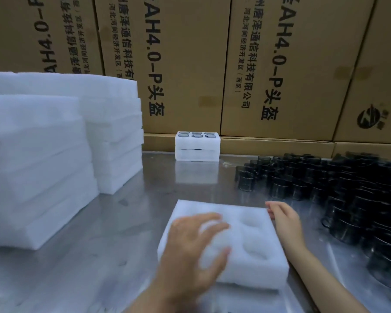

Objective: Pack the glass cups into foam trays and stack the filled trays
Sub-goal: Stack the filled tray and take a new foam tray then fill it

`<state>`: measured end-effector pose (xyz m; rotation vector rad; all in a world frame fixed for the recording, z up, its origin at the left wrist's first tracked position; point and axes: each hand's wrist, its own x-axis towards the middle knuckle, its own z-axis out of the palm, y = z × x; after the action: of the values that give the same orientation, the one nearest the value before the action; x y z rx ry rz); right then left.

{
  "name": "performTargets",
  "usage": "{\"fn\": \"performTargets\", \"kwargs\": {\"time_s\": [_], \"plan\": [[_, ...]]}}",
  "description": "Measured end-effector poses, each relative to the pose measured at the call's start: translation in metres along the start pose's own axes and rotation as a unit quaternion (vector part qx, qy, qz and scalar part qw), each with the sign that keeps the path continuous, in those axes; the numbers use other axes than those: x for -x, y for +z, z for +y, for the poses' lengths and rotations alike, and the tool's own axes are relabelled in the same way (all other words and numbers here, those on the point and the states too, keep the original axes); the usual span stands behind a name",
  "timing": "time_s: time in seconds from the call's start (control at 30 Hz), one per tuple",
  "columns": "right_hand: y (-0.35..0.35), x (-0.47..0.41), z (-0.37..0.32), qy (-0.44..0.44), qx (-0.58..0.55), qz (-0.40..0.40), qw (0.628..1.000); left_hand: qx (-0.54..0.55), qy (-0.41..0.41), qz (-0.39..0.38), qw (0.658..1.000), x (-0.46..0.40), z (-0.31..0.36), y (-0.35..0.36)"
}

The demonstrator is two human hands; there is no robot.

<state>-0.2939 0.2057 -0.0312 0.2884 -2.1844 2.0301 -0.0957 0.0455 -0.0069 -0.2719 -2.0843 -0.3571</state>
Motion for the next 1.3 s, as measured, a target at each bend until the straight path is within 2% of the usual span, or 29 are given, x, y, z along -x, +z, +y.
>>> {"fn": "performTargets", "kwargs": {"time_s": [0.07,0.1,0.13,0.2,0.23,0.3,0.4,0.53,0.6,0.7,0.8,0.93,1.0,1.17,1.3], "plan": [[0.0,-0.008,0.003,-0.006,0.008,0.016,1.0,0.091,-0.122,0.065,0.986,-0.007,-0.025,-0.012],[0.0,-0.012,0.005,-0.005,0.014,0.02,1.0,0.156,-0.212,0.098,0.96,-0.01,-0.038,-0.016],[0.001,-0.016,0.006,-0.003,0.023,0.023,0.999,0.234,-0.307,0.121,0.915,-0.011,-0.049,-0.018],[0.002,-0.023,0.008,0.001,0.046,0.028,0.999,0.381,-0.462,0.115,0.793,-0.009,-0.066,-0.009],[0.002,-0.026,0.009,-0.002,0.063,0.03,0.998,0.422,-0.5,0.095,0.75,-0.006,-0.071,-0.003],[0.002,-0.032,0.009,-0.012,0.096,0.037,0.995,0.465,-0.504,0.059,0.726,-0.003,-0.073,0.008],[0.0,-0.041,0.01,-0.021,0.126,0.06,0.99,0.505,-0.477,0.026,0.719,-0.009,-0.066,0.016],[-0.001,-0.057,0.009,-0.025,0.147,0.086,0.985,0.435,-0.453,-0.049,0.776,-0.017,-0.063,0.032],[-0.002,-0.063,0.008,-0.049,0.18,0.099,0.978,0.422,-0.45,-0.067,0.785,-0.019,-0.062,0.036],[-0.009,-0.074,0.005,-0.131,0.298,0.123,0.938,0.427,-0.458,-0.051,0.778,-0.019,-0.065,0.036],[-0.015,-0.097,-0.006,-0.198,0.36,0.102,0.906,0.435,-0.464,-0.035,0.771,-0.02,-0.069,0.038],[-0.015,-0.129,-0.028,-0.166,0.433,0.077,0.883,0.423,-0.46,-0.04,0.78,-0.02,-0.071,0.041],[-0.012,-0.141,-0.033,-0.149,0.469,0.06,0.868,0.423,-0.47,-0.045,0.773,-0.02,-0.072,0.039],[-0.006,-0.158,-0.038,-0.025,0.537,0.039,0.842,0.392,-0.475,-0.056,0.786,-0.019,-0.076,0.038],[-0.008,-0.156,-0.034,-0.035,0.573,0.04,0.818,0.377,-0.475,-0.06,0.792,-0.02,-0.075,0.038]]}}
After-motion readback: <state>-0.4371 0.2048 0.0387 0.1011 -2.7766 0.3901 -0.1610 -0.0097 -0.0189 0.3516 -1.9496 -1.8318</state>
